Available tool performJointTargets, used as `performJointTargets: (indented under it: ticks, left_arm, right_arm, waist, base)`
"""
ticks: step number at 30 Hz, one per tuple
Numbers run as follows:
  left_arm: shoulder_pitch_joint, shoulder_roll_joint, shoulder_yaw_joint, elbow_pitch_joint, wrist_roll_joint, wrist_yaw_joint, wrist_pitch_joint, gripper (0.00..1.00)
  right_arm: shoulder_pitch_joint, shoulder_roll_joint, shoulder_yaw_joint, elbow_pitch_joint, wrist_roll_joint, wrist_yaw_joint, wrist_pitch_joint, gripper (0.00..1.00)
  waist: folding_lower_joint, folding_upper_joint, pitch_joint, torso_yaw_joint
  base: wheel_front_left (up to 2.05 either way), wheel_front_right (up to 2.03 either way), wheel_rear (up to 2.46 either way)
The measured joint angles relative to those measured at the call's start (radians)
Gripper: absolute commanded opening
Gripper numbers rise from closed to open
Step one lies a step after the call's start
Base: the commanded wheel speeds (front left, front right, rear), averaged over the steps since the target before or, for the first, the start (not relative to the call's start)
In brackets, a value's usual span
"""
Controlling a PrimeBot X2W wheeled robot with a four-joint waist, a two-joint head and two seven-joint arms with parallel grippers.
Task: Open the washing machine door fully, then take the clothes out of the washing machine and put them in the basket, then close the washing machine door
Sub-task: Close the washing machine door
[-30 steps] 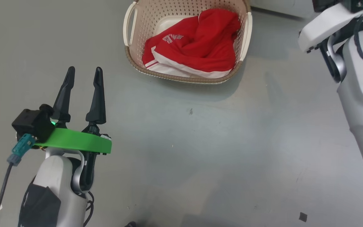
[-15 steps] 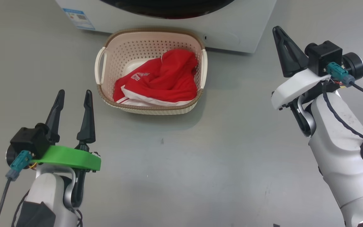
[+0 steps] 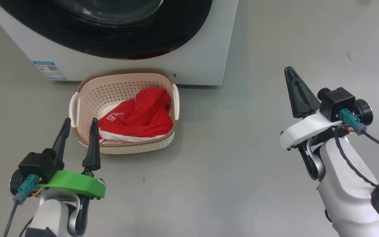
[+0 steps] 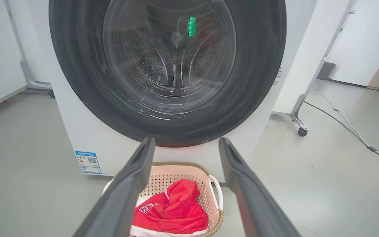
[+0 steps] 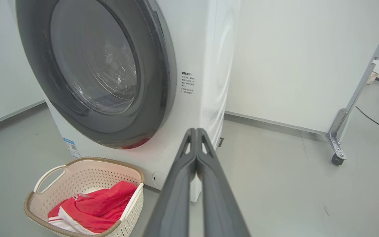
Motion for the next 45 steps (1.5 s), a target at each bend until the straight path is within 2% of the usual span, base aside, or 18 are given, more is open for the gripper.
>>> performJointTargets:
  ticks: [12, 13, 14, 20, 45]
  left_arm:
    - [0.046, -0.001, -0.011, 0.007, 0.009, 0.000, 0.000, 1.00]
    - [0.046, -0.001, -0.011, 0.007, 0.009, 0.000, 0.000, 1.00]
    - [0.047, -0.001, -0.010, 0.007, 0.009, 0.000, 0.000, 1.00]
    - [0.053, -0.001, -0.005, 0.007, 0.009, 0.000, 0.000, 1.00]
    - [0.093, -0.005, 0.013, -0.001, 0.005, 0.000, 0.000, 1.00]
  right_arm:
    - [0.152, 0.012, -0.067, -0.119, 0.009, -0.037, 0.000, 0.00]
    - [0.166, 0.012, -0.074, -0.125, 0.013, -0.037, 0.000, 0.20]
    - [0.181, 0.014, -0.082, -0.135, 0.019, -0.041, 0.000, 1.00]
    - [0.236, 0.023, -0.105, -0.179, 0.024, -0.054, 0.000, 1.00]
    - [0.358, 0.031, -0.124, -0.269, 0.005, -0.052, 0.000, 1.00]
  waist:
    - [0.0000, 0.0000, -0.076, -0.075]
    - [0.0000, 0.0000, -0.078, -0.078]
    - [0.0000, 0.0000, -0.081, -0.080]
    - [0.0000, 0.0000, -0.088, -0.085]
    - [0.0000, 0.0000, -0.119, -0.091]
  base:
    - [0.00, 0.00, 0.00]
    - [0.00, 0.00, 0.00]
    - [0.00, 0.00, 0.00]
    - [0.00, 0.00, 0.00]
    - [0.00, 0.00, 0.00]
